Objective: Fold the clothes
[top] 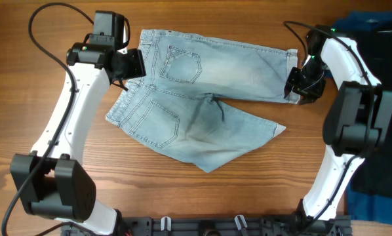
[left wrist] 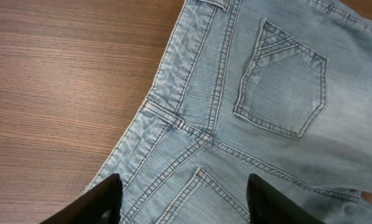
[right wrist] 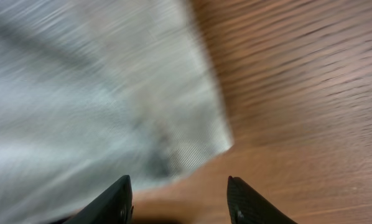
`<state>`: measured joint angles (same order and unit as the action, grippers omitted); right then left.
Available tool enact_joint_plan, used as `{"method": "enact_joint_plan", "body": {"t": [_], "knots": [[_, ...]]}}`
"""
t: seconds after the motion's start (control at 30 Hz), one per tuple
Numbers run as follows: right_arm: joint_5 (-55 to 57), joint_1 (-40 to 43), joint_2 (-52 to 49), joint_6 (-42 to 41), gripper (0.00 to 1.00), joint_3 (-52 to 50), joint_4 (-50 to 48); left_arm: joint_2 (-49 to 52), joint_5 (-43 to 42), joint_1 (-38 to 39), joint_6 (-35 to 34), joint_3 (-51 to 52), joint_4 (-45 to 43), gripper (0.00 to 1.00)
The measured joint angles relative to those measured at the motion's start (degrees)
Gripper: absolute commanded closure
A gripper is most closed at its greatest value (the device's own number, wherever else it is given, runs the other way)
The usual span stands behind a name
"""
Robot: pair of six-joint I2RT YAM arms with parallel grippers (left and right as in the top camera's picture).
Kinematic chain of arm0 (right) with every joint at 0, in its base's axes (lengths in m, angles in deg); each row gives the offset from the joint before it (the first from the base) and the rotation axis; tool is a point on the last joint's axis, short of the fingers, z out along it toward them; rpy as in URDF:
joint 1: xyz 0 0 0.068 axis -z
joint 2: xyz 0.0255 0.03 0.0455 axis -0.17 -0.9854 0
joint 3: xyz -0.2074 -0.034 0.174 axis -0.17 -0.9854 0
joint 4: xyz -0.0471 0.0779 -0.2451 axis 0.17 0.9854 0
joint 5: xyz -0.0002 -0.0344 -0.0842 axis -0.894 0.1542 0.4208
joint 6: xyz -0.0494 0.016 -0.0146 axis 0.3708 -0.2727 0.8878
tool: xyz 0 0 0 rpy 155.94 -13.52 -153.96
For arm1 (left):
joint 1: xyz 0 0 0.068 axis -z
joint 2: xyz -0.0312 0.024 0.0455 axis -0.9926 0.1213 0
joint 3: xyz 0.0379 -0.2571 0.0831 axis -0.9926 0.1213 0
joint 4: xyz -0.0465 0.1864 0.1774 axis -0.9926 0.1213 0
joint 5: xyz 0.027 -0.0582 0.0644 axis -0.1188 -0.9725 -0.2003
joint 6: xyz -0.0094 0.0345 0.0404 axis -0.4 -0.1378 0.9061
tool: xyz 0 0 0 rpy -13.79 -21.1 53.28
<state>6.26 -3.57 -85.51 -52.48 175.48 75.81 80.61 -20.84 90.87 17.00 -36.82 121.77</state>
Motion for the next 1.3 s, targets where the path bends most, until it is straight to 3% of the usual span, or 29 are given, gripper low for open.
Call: {"method": "enact_joint_plan", "body": {"t": [0.13, 0.27, 0.33, 0.37, 0.4, 0.47, 0.57, 0.93, 1.3], "knots": [[-7.34, -0.31, 6.29, 8.28, 0.43, 0.0, 1.33, 0.55, 0.13, 0.0, 0.26, 0.0, -0.7, 0.44], [-10.99, -1.36, 15.58, 12.24, 0.44, 0.22, 1.11, 1.51, -2.27, 0.0, 3.74, 0.0, -7.32, 0.58], [-11.85, -1.77, 18.12, 12.81, 0.47, 0.57, 0.96, 3.23, -4.61, 0.2, 6.43, 0.0, -10.49, 0.72], [-12.22, -1.95, 18.84, 12.79, 0.48, 0.66, 0.83, 4.59, -5.81, 0.42, 8.2, -0.02, -12.2, 0.9], [-12.41, -1.97, 19.12, 12.74, 0.52, 0.68, 0.72, 6.27, -6.95, 0.72, 8.92, -0.02, -13.38, 0.96], [-12.61, -1.97, 19.15, 12.55, 0.59, 0.7, 0.22, 9.68, -8.61, 1.33, 10.88, -0.02, -15.17, 0.96], [-12.63, -1.95, 19.06, 11.96, 0.62, 0.68, -0.37, 14.6, -10.05, 2.69, 12.11, 0.0, -16.57, 0.96], [-12.81, -1.95, 19.06, 10.95, 0.62, 0.68, -1.29, 22.38, -11.65, 10.01, 14.1, 0.0, -19.5, 0.96], [-12.81, -1.97, 19.06, 10.4, 0.59, 0.66, -1.49, 26.32, -8.0, 10.1, 11.61, -0.28, -26.64, 0.94]]}}
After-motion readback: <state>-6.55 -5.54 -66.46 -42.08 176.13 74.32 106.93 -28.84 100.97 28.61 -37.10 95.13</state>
